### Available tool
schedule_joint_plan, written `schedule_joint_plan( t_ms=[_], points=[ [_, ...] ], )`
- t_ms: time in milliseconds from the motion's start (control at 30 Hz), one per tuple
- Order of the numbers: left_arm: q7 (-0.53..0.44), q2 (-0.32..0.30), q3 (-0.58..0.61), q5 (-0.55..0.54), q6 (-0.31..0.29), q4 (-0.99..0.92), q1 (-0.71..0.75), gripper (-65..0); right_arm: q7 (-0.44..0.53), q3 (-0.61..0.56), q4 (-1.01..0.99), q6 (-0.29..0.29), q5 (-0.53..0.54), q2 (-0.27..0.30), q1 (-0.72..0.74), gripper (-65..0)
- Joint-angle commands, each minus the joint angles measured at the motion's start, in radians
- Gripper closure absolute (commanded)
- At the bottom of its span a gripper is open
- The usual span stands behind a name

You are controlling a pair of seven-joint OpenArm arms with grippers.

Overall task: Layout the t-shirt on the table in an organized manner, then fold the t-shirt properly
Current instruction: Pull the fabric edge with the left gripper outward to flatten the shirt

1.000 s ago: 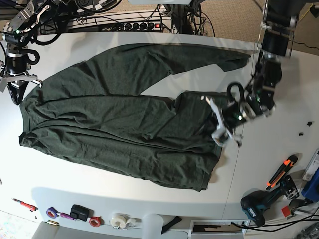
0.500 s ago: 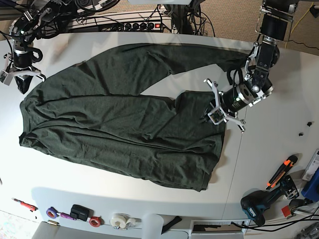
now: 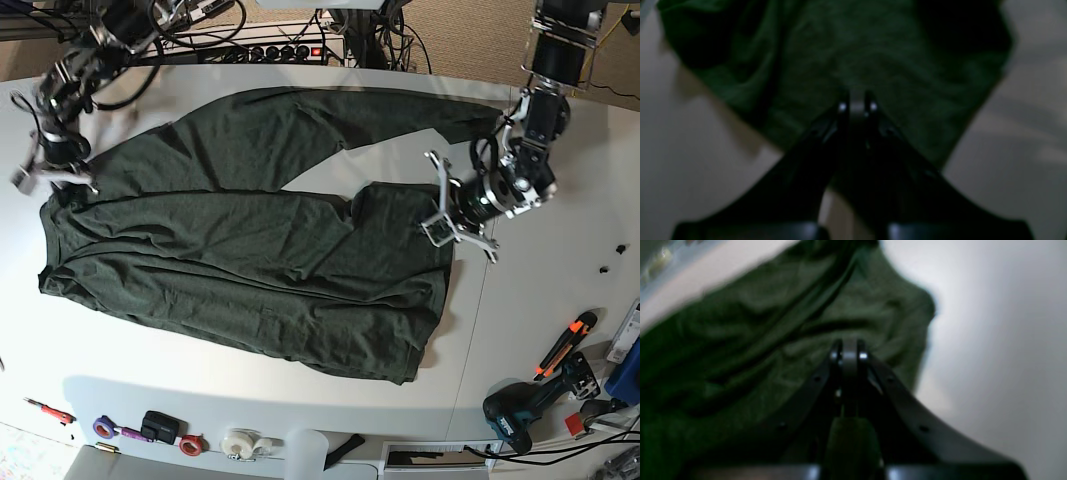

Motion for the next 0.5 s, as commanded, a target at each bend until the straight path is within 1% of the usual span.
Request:
schedule_joint_plan(
  t_ms=[0, 33, 100, 200, 267, 333, 467],
  points=[
    [-0.014, -0.013, -0.006, -0.031, 0.003, 0.025, -0.021, 0.0, 0.033, -0.012, 0.001, 0.002, -0.004, 0.031, 0.021, 0.0],
    [-0.004, -0.018, -0.006, -0.053, 0.003, 0.029, -0.022, 0.0, 0.033, -0.03, -0.016, -0.004, -0.017, 0.042, 0.027, 0.0],
    [0.018, -0.023, -0.006, -0.091, 0.002, 0.03, -0.021, 0.0, 0.032, -0.064, -0.034, -0.037, -0.053, 0.058, 0.03, 0.0],
    [0.109, -0.021, -0.006, -0.149, -0.041, 0.03, -0.021, 0.0, 0.023, -0.107, -0.048, -0.107, -0.134, 0.079, 0.029, 0.0],
    [0.169, -0.021, -0.006, -0.196, -0.058, 0.03, -0.02, 0.0, 0.019, -0.123, -0.071, -0.139, -0.161, 0.094, 0.029, 0.0],
    [0.204, -0.021, -0.006, -0.222, -0.058, 0.03, -0.021, 0.0, 0.014, -0.129, -0.107, -0.148, -0.164, 0.11, 0.029, 0.0],
    [0.251, -0.021, -0.006, -0.22, -0.048, 0.029, -0.021, 0.0, -0.016, -0.127, -0.183, -0.149, -0.164, 0.146, 0.029, 0.0]
  ],
)
